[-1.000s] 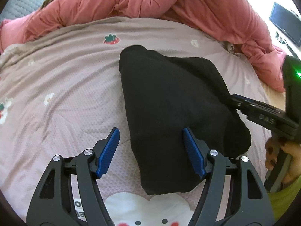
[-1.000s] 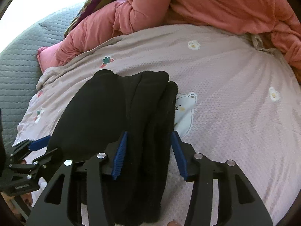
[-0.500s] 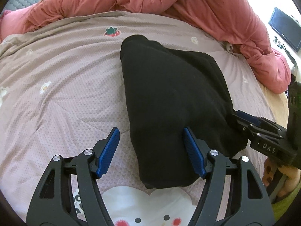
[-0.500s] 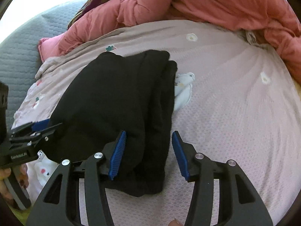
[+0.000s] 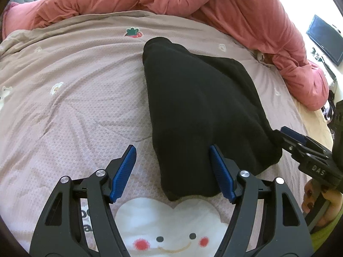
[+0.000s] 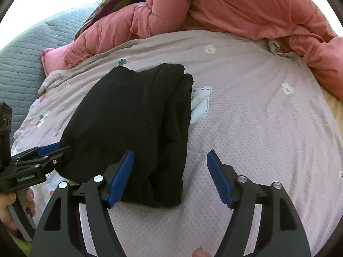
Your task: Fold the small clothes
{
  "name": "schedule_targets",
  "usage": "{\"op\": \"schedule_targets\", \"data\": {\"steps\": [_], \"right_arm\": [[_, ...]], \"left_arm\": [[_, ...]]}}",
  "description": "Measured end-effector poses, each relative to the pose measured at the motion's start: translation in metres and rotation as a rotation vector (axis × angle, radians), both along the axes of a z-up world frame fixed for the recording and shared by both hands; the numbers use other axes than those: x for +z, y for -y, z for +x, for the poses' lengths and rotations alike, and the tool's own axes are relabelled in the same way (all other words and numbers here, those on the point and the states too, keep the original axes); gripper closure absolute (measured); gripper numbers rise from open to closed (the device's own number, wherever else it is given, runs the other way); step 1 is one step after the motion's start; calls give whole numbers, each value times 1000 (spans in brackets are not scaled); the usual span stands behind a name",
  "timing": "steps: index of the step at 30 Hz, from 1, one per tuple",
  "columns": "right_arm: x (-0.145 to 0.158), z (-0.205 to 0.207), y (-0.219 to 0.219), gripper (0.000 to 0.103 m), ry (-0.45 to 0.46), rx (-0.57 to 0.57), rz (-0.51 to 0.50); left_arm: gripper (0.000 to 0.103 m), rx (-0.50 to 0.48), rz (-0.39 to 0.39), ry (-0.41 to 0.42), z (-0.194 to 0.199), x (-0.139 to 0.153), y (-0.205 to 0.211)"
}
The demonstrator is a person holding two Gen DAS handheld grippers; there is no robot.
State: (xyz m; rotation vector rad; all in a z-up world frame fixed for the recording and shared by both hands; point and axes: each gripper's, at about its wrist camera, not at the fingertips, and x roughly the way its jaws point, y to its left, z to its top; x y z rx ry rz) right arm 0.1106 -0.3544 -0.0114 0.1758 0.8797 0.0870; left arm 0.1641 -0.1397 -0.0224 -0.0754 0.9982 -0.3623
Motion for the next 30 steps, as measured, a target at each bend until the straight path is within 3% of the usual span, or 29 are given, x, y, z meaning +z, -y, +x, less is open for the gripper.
{"op": "schedule_targets", "data": {"steps": [3, 9, 10, 18, 22, 30], "right_arm": [[8, -11, 3, 17, 24, -24, 9], [21, -27, 2, 14, 49, -24, 10], [25, -32, 0, 4, 61, -26, -2], [46, -61, -7, 5, 162, -48, 2], [57, -74, -12, 5, 193, -46, -9], [73, -107, -29, 5, 252, -47, -33]], "left_arm": [[40, 1, 1, 4, -3, 2, -2], [39, 6, 0, 23, -17, 11, -10], [38, 8, 1, 29, -20, 14, -12], [27, 23, 14, 91, -41, 40, -29], [10, 17, 27, 130, -55, 53, -34], [10, 34, 42, 195, -86, 70, -44]]}}
